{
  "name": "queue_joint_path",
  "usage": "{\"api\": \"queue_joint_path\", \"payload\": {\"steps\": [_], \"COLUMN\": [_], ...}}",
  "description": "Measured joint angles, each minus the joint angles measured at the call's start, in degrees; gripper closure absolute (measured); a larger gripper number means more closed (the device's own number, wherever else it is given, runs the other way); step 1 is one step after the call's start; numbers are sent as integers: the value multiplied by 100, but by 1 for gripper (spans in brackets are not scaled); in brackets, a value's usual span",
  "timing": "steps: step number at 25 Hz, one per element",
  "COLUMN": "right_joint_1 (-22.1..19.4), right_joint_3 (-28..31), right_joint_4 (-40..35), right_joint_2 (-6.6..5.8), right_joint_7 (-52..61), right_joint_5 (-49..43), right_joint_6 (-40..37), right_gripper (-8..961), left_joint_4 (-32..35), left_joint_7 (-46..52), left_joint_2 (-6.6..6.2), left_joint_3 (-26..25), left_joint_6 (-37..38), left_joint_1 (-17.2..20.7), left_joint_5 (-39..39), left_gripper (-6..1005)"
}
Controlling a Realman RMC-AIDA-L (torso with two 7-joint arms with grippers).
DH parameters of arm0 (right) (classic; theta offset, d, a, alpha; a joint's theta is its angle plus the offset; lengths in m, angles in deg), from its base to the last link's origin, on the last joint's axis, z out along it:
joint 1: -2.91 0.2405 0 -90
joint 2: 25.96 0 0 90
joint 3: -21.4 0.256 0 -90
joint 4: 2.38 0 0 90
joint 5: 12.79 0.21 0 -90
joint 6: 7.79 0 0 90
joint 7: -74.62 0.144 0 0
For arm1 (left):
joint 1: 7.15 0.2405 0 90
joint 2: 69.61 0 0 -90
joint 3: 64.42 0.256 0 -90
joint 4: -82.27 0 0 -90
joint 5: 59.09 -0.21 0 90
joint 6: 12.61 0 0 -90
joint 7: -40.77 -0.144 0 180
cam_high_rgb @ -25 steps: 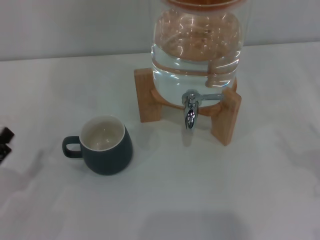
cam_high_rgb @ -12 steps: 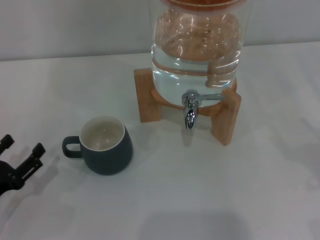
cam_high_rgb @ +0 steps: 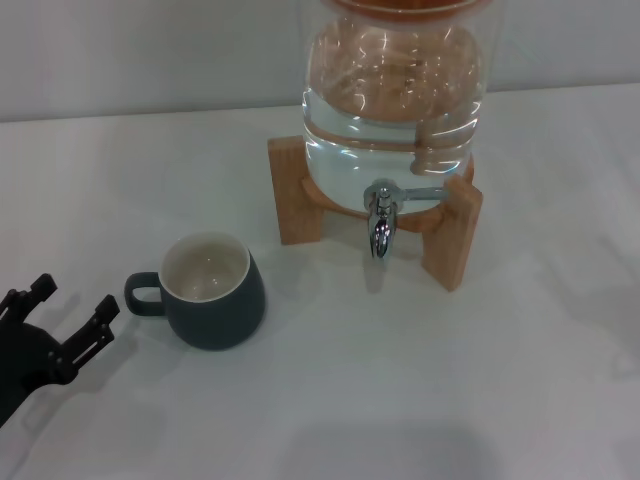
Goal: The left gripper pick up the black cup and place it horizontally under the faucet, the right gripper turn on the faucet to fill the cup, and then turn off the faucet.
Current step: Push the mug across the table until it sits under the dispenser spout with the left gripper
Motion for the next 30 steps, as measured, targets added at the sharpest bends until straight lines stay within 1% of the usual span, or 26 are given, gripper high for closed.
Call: {"api": "queue_joint_path", "payload": {"steps": [7,13,17,30], "right_joint_1": [29,33,31,124], "right_joint_3": [0,0,0,0], "right_joint_4": [-6,-8,-8,-8], "right_joint_2": [1,9,9,3], "right_joint_7": [25,26,26,29], "right_joint_5": [0,0,0,53], "right_joint_6": [16,42,53,43], "right_gripper": [178,178,178,178], "left_joint_4": [-22,-66,-164,-152], "left_joint_7": [23,7,-10,32], "left_joint_2": [0,25,21,10], "left_joint_3": [7,17,7,-29], "left_joint_6": [202,445,594,832], "left_joint_1": [-236,-399,-493,-676], "left_joint_5": [-243,-443,-422,-239], "left_gripper": [195,203,208,225]}}
